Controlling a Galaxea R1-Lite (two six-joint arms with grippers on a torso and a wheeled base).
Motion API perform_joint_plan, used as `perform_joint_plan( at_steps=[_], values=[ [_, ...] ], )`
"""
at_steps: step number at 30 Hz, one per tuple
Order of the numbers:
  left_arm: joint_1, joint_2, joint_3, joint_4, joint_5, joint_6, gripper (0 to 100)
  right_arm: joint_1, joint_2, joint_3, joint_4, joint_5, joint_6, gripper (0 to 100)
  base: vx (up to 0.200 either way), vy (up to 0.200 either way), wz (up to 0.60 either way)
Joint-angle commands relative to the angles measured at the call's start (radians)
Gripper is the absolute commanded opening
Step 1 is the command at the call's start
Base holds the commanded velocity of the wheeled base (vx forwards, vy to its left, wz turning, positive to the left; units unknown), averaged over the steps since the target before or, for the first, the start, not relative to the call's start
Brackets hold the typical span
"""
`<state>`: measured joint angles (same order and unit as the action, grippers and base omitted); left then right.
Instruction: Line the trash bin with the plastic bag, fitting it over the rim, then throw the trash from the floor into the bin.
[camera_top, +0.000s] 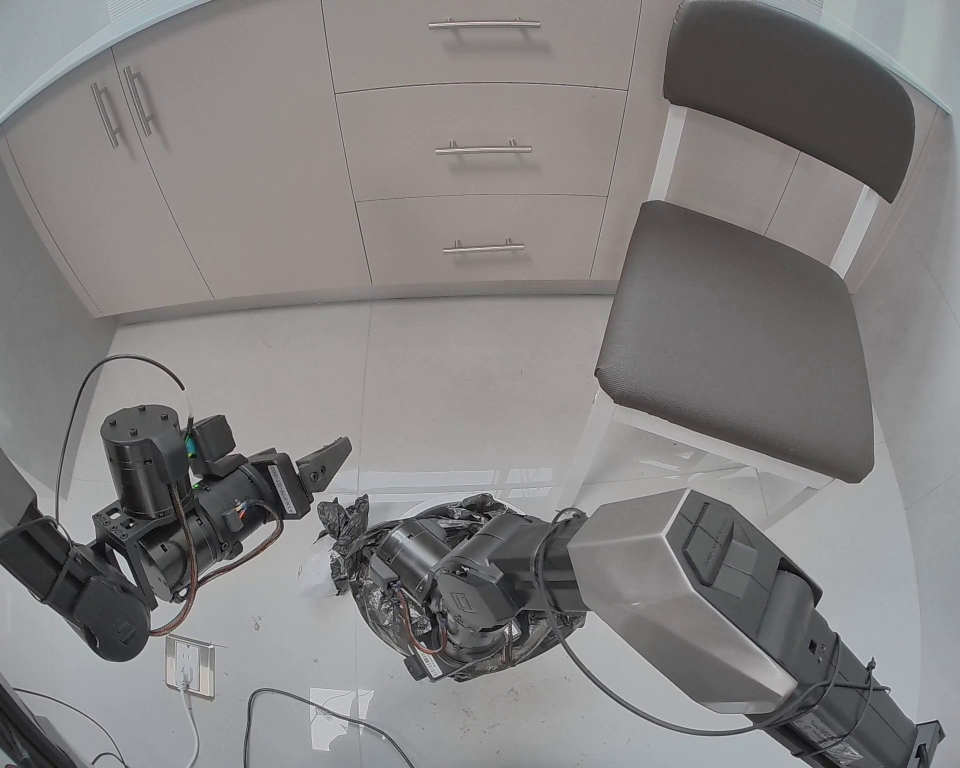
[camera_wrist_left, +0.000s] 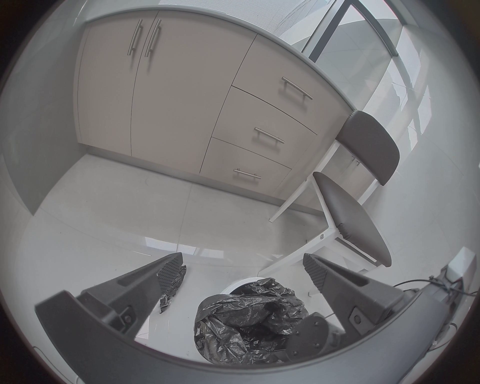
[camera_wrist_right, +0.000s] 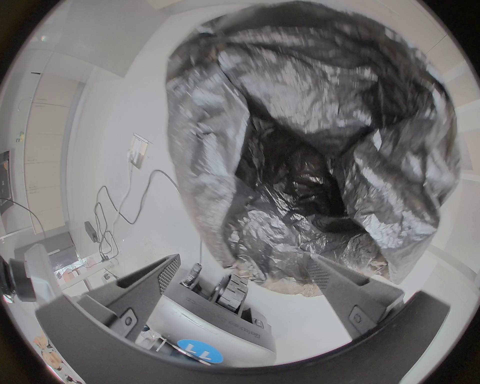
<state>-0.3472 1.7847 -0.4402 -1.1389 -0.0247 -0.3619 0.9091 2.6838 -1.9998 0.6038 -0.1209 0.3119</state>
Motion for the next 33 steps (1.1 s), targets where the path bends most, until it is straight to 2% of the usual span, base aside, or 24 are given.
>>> perform_joint_plan(
  at_steps=[1, 6, 8, 9, 10, 13, 16, 25, 33],
  values=[
    [-0.003, -0.001, -0.005, -0.001, 0.0, -0.002, 100, 0.027, -0.09, 0.0, -0.019, -0.005, 0.013, 100, 0.0, 0.0, 0.0],
    [-0.003, 0.004, -0.014, -0.001, 0.002, -0.002, 100, 0.039, -0.157, 0.0, -0.03, -0.034, -0.074, 100, 0.0, 0.0, 0.0],
    [-0.003, 0.007, -0.015, -0.001, 0.003, 0.006, 100, 0.04, -0.173, 0.0, -0.035, -0.102, -0.146, 100, 0.0, 0.0, 0.0],
    [-0.003, 0.007, -0.015, -0.001, 0.003, 0.008, 100, 0.04, -0.174, 0.0, -0.035, -0.108, -0.151, 100, 0.0, 0.0, 0.0],
    [-0.009, 0.009, -0.017, -0.001, 0.005, 0.015, 100, 0.04, -0.179, 0.0, -0.058, -0.174, -0.192, 100, 0.0, 0.0, 0.0],
    [-0.026, 0.019, -0.032, 0.005, 0.005, 0.055, 100, 0.03, -0.182, 0.0, -0.118, -0.23, -0.223, 100, 0.0, 0.0, 0.0],
    [-0.032, 0.032, -0.037, 0.004, 0.008, 0.092, 100, 0.013, -0.18, 0.0, -0.182, -0.243, -0.266, 100, 0.0, 0.0, 0.0],
    [-0.05, 0.024, -0.032, 0.002, 0.009, 0.093, 100, -0.024, -0.084, 0.0, -0.384, -0.284, -0.476, 100, 0.0, 0.0, 0.0],
    [-0.047, 0.022, -0.022, 0.001, 0.009, 0.089, 100, -0.052, -0.055, 0.0, -0.409, -0.286, -0.531, 100, 0.0, 0.0, 0.0]
  ],
)
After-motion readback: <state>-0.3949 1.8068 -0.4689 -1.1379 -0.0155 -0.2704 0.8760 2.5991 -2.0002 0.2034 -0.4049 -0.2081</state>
